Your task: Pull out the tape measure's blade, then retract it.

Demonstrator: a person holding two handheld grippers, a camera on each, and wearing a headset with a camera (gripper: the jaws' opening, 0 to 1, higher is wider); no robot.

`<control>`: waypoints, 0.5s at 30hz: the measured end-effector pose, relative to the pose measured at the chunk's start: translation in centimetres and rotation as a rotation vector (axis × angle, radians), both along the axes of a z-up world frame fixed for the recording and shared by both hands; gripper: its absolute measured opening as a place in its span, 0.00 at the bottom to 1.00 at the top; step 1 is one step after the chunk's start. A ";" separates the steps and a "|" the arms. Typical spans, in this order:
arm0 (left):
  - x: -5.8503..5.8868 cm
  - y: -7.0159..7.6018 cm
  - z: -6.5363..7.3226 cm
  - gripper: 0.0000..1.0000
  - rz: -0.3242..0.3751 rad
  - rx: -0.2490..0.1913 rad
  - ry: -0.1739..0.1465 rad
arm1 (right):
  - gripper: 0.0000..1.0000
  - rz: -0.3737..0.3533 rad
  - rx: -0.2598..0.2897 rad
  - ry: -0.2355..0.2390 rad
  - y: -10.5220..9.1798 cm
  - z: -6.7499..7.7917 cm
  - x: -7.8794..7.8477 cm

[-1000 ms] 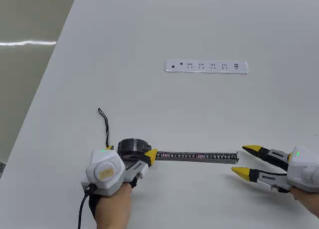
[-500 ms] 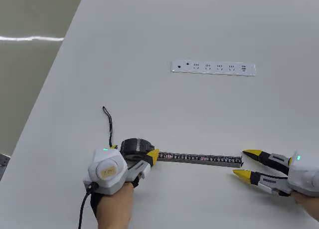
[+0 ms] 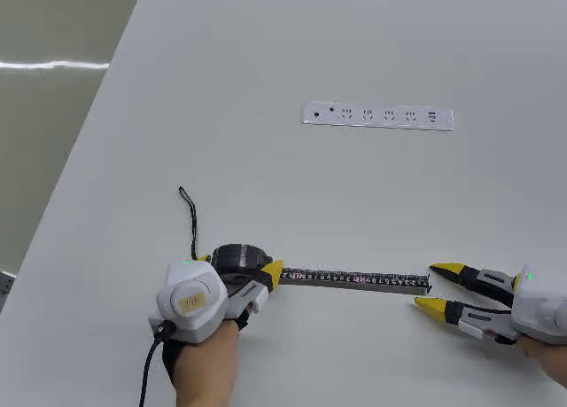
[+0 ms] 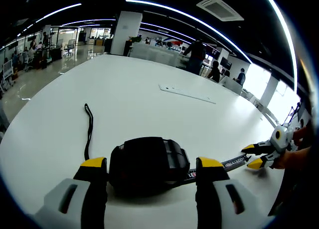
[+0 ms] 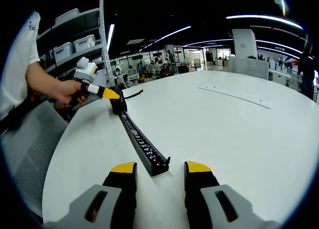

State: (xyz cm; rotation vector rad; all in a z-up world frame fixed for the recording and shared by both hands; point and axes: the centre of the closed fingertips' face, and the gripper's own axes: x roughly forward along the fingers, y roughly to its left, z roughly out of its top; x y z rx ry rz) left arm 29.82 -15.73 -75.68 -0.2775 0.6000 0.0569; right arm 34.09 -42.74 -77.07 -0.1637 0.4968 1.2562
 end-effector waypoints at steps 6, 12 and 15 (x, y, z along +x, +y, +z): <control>0.0 -0.1 -0.2 0.67 0.007 -0.017 0.006 | 0.36 0.002 0.006 -0.002 0.1 0.1 0.0; 0.0 0.1 -0.3 0.66 0.018 -0.025 0.007 | 0.36 0.001 0.007 -0.001 0.1 0.2 -0.1; 0.1 0.1 -0.3 0.66 0.024 -0.031 0.007 | 0.36 -0.002 0.006 -0.001 0.1 0.2 -0.1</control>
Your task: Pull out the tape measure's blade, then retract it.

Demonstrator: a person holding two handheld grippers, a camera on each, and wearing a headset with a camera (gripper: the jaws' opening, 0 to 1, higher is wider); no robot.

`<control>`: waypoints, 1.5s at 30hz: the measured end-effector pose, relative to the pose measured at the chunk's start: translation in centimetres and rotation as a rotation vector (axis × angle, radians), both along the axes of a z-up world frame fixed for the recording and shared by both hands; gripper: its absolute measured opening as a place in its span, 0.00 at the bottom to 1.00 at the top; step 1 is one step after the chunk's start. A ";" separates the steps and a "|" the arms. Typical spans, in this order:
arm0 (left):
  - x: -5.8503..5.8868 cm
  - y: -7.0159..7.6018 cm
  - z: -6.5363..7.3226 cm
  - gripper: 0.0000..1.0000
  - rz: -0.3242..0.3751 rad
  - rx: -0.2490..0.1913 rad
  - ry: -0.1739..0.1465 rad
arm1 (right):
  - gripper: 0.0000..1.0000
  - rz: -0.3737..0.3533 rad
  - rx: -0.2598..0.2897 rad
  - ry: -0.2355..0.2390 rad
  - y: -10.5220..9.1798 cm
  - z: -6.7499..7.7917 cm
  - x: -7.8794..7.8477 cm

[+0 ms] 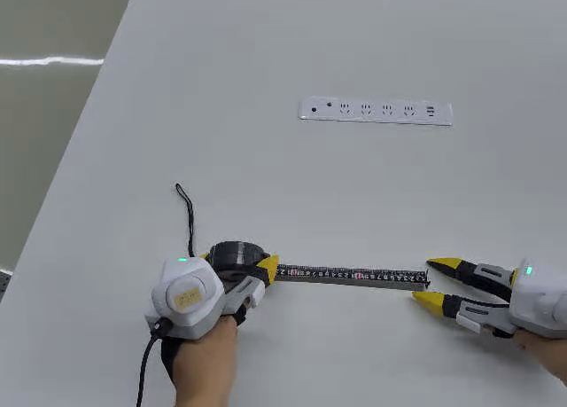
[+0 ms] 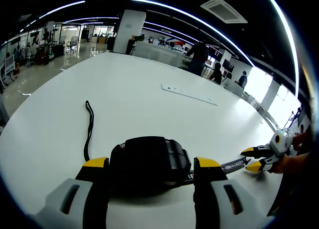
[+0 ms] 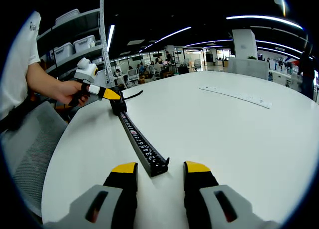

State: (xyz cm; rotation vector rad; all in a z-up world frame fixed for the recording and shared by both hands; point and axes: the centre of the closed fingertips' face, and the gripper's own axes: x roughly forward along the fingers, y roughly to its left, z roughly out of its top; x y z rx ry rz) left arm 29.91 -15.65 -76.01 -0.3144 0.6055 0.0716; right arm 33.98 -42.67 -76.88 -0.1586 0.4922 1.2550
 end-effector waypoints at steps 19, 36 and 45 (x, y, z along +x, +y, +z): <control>-0.1 0.2 -0.1 0.62 0.000 0.006 0.012 | 0.32 0.014 -0.010 -0.005 0.0 -0.2 0.1; -0.2 0.2 -0.1 0.62 -0.003 0.005 0.012 | 0.13 0.071 -0.022 0.018 0.5 -0.6 1.6; -0.2 0.2 -0.1 0.62 -0.006 0.005 0.018 | 0.12 0.108 -0.021 0.030 0.8 -0.7 1.7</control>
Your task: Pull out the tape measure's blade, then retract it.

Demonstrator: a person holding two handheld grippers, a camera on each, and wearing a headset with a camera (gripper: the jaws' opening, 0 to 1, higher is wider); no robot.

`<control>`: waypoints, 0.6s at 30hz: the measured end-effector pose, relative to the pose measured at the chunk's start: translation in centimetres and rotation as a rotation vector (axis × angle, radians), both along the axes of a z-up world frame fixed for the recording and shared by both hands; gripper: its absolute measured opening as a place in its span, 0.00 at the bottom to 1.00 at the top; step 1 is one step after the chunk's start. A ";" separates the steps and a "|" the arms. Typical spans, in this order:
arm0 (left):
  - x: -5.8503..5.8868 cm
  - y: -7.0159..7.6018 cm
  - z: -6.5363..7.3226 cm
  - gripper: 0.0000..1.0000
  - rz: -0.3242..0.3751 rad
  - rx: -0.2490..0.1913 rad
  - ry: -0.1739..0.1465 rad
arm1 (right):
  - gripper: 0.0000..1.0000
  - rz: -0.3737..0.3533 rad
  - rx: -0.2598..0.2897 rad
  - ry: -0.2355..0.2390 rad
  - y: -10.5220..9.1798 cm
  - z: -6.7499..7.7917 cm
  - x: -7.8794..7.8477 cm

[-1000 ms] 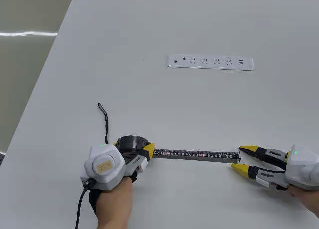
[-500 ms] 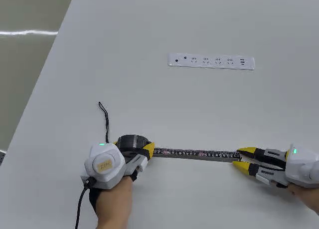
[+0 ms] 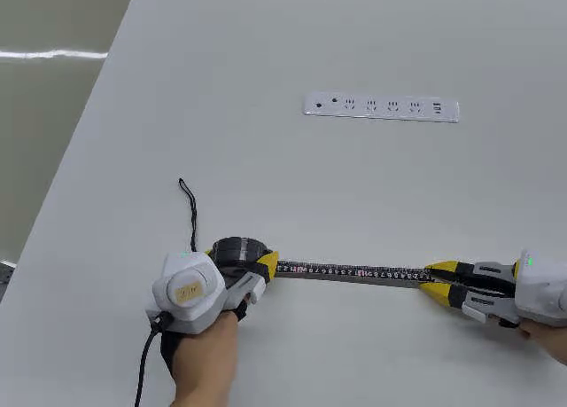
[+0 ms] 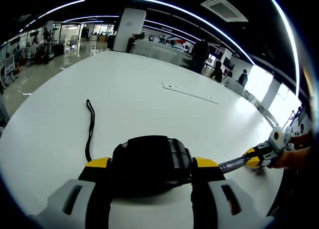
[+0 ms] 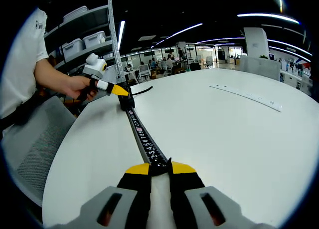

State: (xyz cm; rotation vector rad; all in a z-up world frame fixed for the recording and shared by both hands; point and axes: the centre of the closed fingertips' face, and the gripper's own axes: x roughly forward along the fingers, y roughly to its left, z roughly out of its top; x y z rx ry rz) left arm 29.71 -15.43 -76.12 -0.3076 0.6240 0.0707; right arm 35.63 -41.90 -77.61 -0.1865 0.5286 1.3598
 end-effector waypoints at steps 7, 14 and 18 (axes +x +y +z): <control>0.0 0.0 0.1 0.61 -0.003 0.003 -0.001 | 0.12 -0.001 0.002 -0.001 0.0 -0.1 -0.5; -0.1 0.0 0.1 0.60 -0.004 0.004 0.001 | 0.11 0.013 0.010 0.003 0.2 0.1 -1.2; -0.1 -0.1 0.1 0.59 -0.002 0.004 0.005 | 0.11 0.029 0.006 -0.010 1.3 -0.1 -1.4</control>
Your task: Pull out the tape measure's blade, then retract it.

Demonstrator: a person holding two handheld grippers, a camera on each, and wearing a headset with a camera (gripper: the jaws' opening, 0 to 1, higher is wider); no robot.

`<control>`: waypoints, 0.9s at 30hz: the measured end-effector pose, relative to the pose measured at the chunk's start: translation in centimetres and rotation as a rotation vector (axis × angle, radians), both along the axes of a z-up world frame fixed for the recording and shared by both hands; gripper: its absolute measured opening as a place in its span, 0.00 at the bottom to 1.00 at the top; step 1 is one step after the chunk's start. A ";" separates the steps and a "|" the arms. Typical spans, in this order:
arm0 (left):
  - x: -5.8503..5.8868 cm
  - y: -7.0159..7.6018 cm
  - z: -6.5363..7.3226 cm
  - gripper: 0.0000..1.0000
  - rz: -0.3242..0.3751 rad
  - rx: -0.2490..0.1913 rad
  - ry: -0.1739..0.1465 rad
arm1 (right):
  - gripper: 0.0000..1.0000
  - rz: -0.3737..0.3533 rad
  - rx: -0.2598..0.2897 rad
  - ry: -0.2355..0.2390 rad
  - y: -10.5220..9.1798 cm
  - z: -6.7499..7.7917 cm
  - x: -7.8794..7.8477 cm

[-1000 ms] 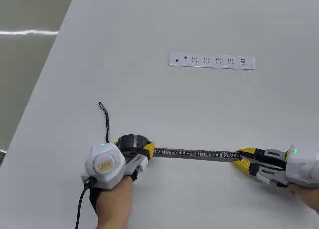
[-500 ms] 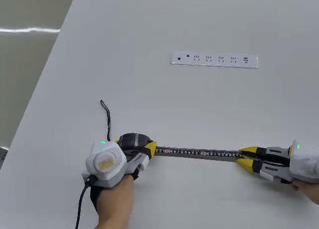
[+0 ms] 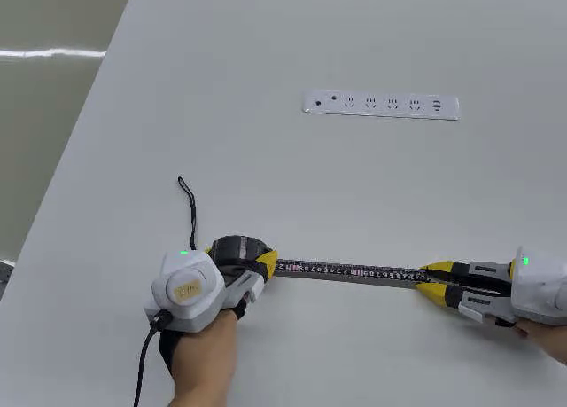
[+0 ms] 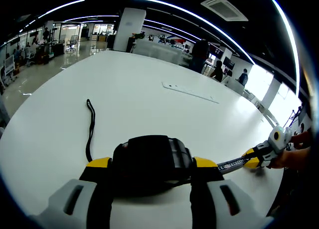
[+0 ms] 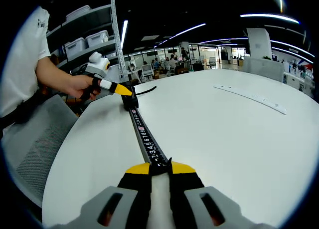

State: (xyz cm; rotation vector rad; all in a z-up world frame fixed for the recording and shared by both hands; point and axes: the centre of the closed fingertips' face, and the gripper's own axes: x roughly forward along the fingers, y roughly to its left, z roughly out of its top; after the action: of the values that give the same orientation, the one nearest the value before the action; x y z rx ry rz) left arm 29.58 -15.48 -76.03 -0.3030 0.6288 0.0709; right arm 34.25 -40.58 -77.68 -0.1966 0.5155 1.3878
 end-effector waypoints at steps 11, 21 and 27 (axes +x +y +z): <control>0.0 0.0 -0.1 0.59 -0.002 -0.005 0.001 | 0.11 0.034 0.014 -0.008 2.6 0.1 -0.9; 0.0 0.0 -0.1 0.59 -0.002 -0.006 0.003 | 0.11 0.052 0.027 -0.014 3.7 -0.7 -0.8; 0.0 0.0 -0.2 0.59 -0.003 -0.006 0.002 | 0.11 0.053 0.032 -0.012 3.8 -0.9 -1.1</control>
State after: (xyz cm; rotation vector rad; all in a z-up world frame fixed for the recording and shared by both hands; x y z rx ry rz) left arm 29.61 -15.48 -76.18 -0.3078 0.6314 0.0667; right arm 33.18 -36.81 -78.56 -0.1937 0.4812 1.4450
